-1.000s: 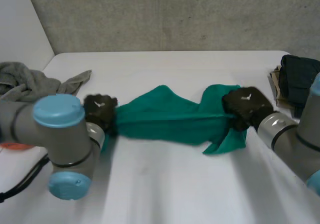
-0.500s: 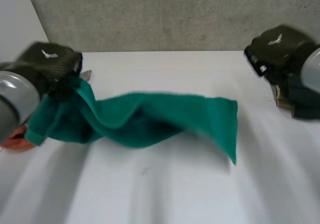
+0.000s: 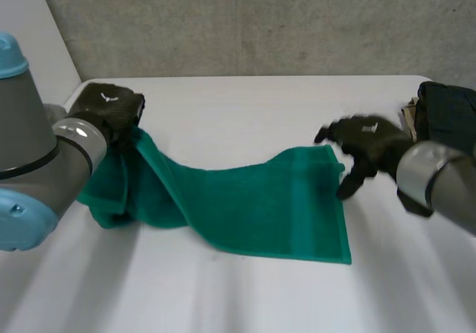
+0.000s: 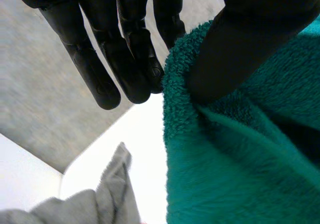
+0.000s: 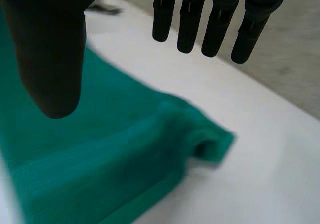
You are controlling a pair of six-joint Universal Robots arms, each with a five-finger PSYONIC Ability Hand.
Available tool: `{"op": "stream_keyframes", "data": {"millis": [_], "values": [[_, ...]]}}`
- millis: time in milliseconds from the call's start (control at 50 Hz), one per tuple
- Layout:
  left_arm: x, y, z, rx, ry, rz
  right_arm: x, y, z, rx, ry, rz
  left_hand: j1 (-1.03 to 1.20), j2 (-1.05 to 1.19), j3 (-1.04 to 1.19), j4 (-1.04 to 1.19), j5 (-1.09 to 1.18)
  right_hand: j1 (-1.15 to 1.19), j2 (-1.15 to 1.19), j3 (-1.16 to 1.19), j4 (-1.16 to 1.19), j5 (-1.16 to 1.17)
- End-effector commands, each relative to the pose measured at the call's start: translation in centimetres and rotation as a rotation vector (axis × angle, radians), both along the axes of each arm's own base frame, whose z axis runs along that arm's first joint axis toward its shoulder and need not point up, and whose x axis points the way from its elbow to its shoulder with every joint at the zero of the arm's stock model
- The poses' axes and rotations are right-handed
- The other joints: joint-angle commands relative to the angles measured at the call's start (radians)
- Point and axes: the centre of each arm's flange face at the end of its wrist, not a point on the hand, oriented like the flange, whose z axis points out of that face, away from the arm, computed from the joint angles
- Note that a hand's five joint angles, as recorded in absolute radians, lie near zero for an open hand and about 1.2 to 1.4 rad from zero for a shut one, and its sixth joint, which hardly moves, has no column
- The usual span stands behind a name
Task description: Fold the laundry.
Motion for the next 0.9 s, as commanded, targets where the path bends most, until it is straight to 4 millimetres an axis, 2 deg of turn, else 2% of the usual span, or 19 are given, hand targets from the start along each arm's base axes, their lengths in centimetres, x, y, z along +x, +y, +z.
{"op": "stream_keyframes", "data": {"millis": [20,100,140,300,640,900], "values": [[0.1,-1.1,0.0,-0.063,-0.008,-0.002,-0.2,5.2,-4.3,0.004,0.065,0.164,0.258,0.200,0.207,0.197,0.259,0.049,0.045,0.042,0.044,0.060],[-0.1,-1.4,-0.5,-0.047,-0.014,-0.004,0.0,6.1,-6.5,-0.049,0.077,0.174,0.258,0.200,0.207,0.197,0.259,0.058,0.054,0.050,0.053,0.069],[-0.2,-1.5,-0.7,-0.040,-0.016,-0.004,0.0,6.0,-7.8,-0.074,0.089,0.164,0.258,0.200,0.207,0.197,0.259,0.093,0.089,0.085,0.088,0.104],[-0.4,-1.6,-0.8,-0.034,-0.002,0.000,0.6,5.4,-10.5,-0.155,0.123,0.179,0.258,0.200,0.207,0.197,0.259,0.213,0.209,0.206,0.208,0.224],[0.2,-1.8,-0.7,-0.028,0.016,0.016,1.0,3.9,-12.9,-0.200,0.168,0.191,0.258,0.200,0.207,0.197,0.259,0.243,0.239,0.235,0.238,0.254],[0.2,-1.6,-0.6,-0.021,0.022,0.016,1.3,2.4,-12.5,-0.269,0.168,0.168,0.258,0.200,0.207,0.197,0.259,0.246,0.242,0.238,0.241,0.257]]}}
